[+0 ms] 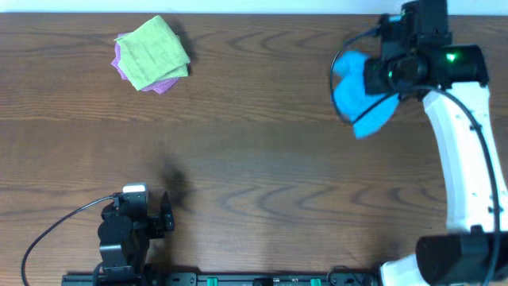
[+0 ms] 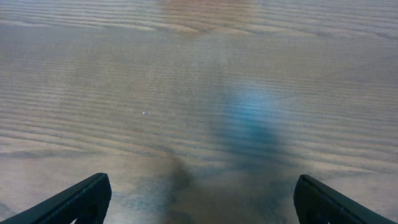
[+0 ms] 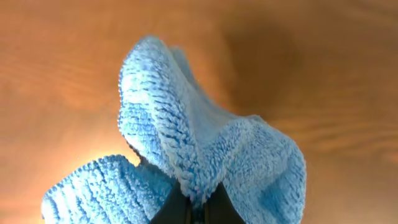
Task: Fold the cloth
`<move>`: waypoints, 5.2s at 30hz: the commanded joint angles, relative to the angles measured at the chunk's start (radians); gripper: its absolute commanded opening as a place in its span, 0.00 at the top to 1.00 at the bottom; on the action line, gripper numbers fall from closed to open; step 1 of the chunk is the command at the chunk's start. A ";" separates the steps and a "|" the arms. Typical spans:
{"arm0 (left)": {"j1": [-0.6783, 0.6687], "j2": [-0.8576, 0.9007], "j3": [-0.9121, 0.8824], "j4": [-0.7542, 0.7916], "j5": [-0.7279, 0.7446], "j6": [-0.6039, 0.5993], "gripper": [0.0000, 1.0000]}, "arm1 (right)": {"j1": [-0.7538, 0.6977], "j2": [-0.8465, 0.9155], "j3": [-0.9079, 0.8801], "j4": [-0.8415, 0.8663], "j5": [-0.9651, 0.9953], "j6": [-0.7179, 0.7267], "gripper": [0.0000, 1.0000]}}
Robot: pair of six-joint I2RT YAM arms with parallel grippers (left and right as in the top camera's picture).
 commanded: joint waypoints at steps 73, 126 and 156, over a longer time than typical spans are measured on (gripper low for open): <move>-0.006 0.468 0.352 0.072 0.185 -0.238 0.05 | 0.233 0.369 -0.348 0.837 -0.006 -0.010 0.01; -0.039 1.295 0.804 0.030 0.580 -0.349 0.05 | 0.164 0.306 -0.243 0.580 0.243 0.261 0.99; -0.396 1.495 0.804 0.307 0.622 -0.369 0.05 | -0.090 0.309 -0.244 0.868 0.359 0.180 0.36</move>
